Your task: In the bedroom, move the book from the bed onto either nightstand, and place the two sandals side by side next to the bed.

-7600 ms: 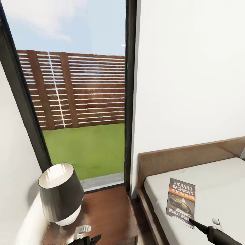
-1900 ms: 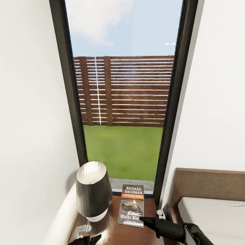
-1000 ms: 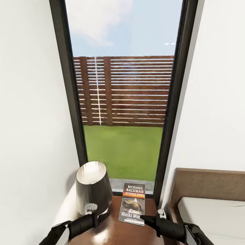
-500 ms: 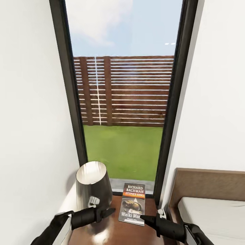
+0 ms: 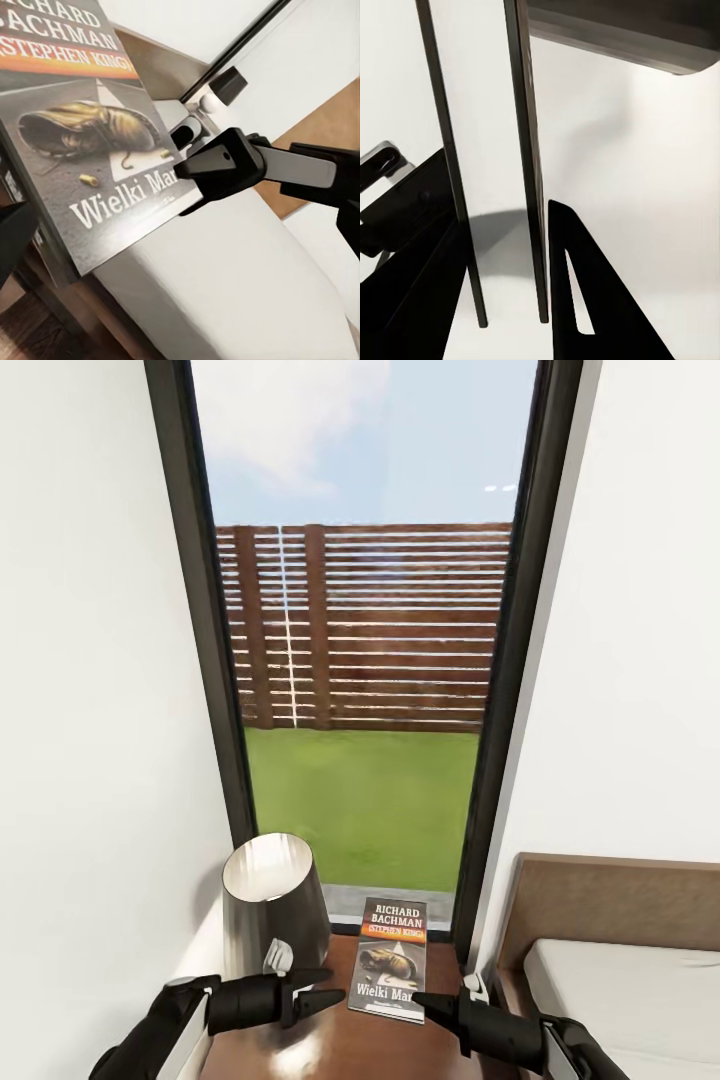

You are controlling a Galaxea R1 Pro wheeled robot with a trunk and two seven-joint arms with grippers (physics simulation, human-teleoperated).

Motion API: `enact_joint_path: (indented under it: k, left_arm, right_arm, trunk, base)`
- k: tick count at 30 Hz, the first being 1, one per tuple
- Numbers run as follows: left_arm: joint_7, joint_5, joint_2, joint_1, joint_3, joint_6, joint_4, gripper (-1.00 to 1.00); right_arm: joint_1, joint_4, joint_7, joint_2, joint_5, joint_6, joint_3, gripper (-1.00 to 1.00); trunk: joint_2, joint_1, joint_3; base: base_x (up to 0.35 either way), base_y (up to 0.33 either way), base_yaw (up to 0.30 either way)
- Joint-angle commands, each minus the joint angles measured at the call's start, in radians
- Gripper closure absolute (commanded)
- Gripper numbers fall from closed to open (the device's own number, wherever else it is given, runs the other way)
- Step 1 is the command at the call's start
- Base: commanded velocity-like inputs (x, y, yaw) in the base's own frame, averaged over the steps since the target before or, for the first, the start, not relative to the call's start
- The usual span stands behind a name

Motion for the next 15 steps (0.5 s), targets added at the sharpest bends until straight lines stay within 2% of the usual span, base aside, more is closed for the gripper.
enact_joint_path:
  k: [1,15]
  left_arm:
    - [0.000,0.009,0.001,0.000,-0.004,0.011,0.000,-1.00]
    - [-0.001,0.010,-0.001,0.000,-0.002,0.011,-0.001,-1.00]
  right_arm:
    - [0.000,0.000,0.001,0.000,-0.002,0.007,-0.002,1.00]
    - [0.000,0.003,0.001,-0.001,-0.002,0.007,-0.005,1.00]
  trunk:
    - [-0.008,0.004,-0.004]
    - [-0.106,0.058,-0.047]
  base:
    - [0.000,0.000,0.000]
    - [0.000,0.000,0.000]
